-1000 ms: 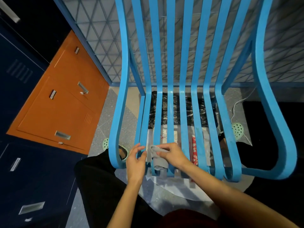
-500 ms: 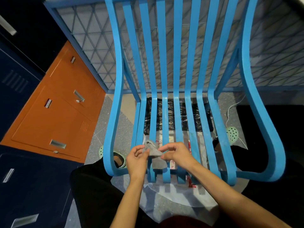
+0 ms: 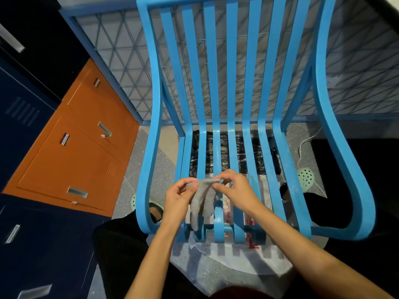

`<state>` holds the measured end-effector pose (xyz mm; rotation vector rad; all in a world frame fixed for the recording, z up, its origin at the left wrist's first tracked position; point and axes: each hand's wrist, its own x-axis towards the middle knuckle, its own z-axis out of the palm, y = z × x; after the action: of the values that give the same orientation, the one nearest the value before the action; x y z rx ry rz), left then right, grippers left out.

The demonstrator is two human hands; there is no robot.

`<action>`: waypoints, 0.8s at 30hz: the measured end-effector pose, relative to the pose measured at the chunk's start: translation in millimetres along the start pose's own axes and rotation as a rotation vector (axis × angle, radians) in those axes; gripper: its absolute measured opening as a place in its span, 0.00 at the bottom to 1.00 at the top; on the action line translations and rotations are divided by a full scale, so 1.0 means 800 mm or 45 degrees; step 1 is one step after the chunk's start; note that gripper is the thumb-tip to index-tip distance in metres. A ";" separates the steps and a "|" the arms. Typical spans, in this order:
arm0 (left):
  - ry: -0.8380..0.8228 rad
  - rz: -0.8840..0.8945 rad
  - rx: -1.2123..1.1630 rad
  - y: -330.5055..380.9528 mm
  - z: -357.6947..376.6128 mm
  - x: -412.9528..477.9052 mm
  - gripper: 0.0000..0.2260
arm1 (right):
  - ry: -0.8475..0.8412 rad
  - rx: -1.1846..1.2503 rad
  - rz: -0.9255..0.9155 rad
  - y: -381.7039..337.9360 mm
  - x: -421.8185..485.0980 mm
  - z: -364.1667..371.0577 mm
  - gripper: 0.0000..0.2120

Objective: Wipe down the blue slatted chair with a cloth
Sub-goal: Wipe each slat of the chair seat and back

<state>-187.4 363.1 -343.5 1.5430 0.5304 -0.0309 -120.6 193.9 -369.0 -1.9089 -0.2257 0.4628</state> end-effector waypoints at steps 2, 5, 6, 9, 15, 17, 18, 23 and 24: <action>0.012 0.013 0.005 0.002 -0.008 0.003 0.07 | -0.042 0.059 0.016 -0.004 0.004 -0.010 0.03; 0.020 0.031 0.031 0.005 -0.017 0.006 0.07 | -0.092 0.139 0.021 -0.008 0.003 -0.016 0.03; 0.006 0.023 0.028 0.007 -0.018 0.005 0.08 | -0.089 0.145 0.015 -0.009 0.002 -0.015 0.03; -0.073 -0.019 0.047 0.013 -0.016 0.003 0.10 | -0.063 0.168 0.012 -0.010 0.004 -0.011 0.04; -0.237 -0.086 0.107 0.007 -0.020 -0.001 0.17 | -0.095 0.182 -0.021 -0.044 0.016 -0.019 0.09; -0.312 -0.015 0.203 0.006 -0.017 -0.004 0.25 | -0.132 0.147 -0.064 -0.060 0.021 -0.028 0.09; -0.333 0.047 0.300 0.008 -0.013 -0.005 0.29 | -0.163 0.113 -0.094 -0.067 0.023 -0.033 0.09; -0.277 0.525 1.032 0.013 0.006 0.007 0.24 | -0.321 -0.158 -0.268 -0.100 0.033 -0.065 0.06; -0.257 0.593 1.076 0.013 0.010 0.012 0.20 | -0.333 -0.170 -0.284 -0.106 0.034 -0.071 0.06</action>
<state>-172.9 359.3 -337.5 2.4251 -0.0449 -0.0567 -66.7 187.3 -278.4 -1.9214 -0.6478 0.5565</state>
